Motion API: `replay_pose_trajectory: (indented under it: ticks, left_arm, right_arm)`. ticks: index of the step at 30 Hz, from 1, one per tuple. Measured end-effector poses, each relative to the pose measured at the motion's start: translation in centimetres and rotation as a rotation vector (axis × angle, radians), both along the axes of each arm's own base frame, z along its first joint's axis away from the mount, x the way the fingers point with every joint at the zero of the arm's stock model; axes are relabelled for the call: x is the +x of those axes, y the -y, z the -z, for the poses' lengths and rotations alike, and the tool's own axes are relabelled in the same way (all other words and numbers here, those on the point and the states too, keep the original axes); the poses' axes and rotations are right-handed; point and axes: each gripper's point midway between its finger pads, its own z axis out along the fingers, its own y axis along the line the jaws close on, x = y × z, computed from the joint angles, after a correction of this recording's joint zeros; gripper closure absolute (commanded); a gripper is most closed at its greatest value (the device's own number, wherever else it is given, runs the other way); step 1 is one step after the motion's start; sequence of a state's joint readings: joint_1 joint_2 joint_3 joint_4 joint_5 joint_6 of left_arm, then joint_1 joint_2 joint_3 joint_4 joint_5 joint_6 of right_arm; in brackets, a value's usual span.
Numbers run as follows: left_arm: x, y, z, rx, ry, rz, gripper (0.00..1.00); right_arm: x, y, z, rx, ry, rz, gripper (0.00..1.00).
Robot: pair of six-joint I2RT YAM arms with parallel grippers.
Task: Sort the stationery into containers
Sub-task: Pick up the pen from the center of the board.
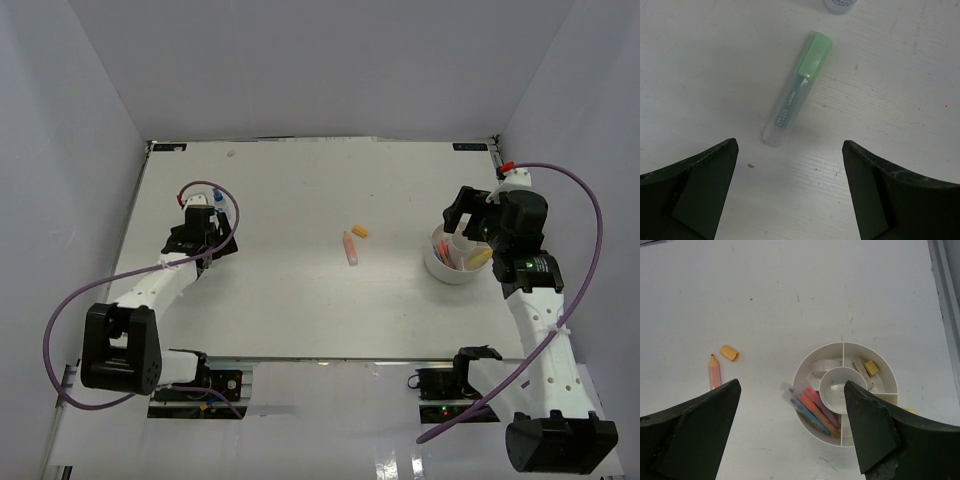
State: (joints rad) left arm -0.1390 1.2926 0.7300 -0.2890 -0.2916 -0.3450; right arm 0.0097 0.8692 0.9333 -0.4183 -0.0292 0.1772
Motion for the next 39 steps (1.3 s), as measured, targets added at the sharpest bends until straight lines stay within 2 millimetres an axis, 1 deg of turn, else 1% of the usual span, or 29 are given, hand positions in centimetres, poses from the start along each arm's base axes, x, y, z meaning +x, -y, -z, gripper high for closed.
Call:
replay_pose_trajectory:
  ticks: [4, 8, 12, 20, 23, 24, 30, 31, 32, 36, 37, 39]
  left_arm:
    - [0.7, -0.3, 0.9, 0.010, 0.007, 0.002, 0.08]
    - [1.2, -0.7, 2.3, 0.018, -0.011, 0.001, 0.11]
    - [1.1, -0.8, 3.7, 0.016, -0.035, 0.000, 0.15]
    - [0.7, -0.4, 5.6, -0.001, -0.067, 0.020, 0.23]
    - [0.9, -0.3, 6.0, 0.000, -0.071, 0.028, 0.28]
    - [0.9, -0.3, 5.9, 0.000, -0.069, 0.029, 0.32]
    - [0.9, -0.5, 6.0, -0.002, -0.072, 0.028, 0.45]
    - [0.9, -0.5, 6.0, -0.004, -0.072, 0.028, 0.49]
    - [0.9, -0.4, 6.0, -0.009, -0.071, 0.029, 0.50]
    - [0.5, 0.3, 5.9, -0.051, -0.067, 0.047, 0.61]
    - [0.4, 0.6, 5.9, -0.066, -0.068, 0.056, 0.66]
    - [0.2, 1.1, 5.9, -0.091, -0.071, 0.068, 0.70]
  right_arm:
    - [-0.2, -1.0, -0.3, -0.010, 0.013, -0.043, 0.10]
    - [-0.4, -1.5, -0.6, -0.024, 0.027, -0.067, 0.10]
    - [-0.6, -1.7, -0.9, -0.037, 0.039, -0.077, 0.10]
    - [-0.6, -1.7, -1.2, -0.063, 0.056, -0.078, 0.10]
    - [-0.7, -1.8, -1.3, -0.067, 0.059, -0.077, 0.10]
    - [-0.7, -1.7, -1.3, -0.069, 0.061, -0.076, 0.10]
    - [-0.9, -1.6, -1.2, -0.086, 0.071, -0.073, 0.10]
    - [-0.9, -1.6, -1.3, -0.088, 0.074, -0.073, 0.10]
    - [-0.9, -1.6, -1.4, -0.090, 0.077, -0.075, 0.10]
    - [-1.1, -1.6, -1.7, -0.096, 0.091, -0.072, 0.10]
    - [-1.1, -1.6, -1.8, -0.096, 0.094, -0.073, 0.10]
    - [-1.2, -1.7, -2.0, -0.098, 0.102, -0.074, 0.10]
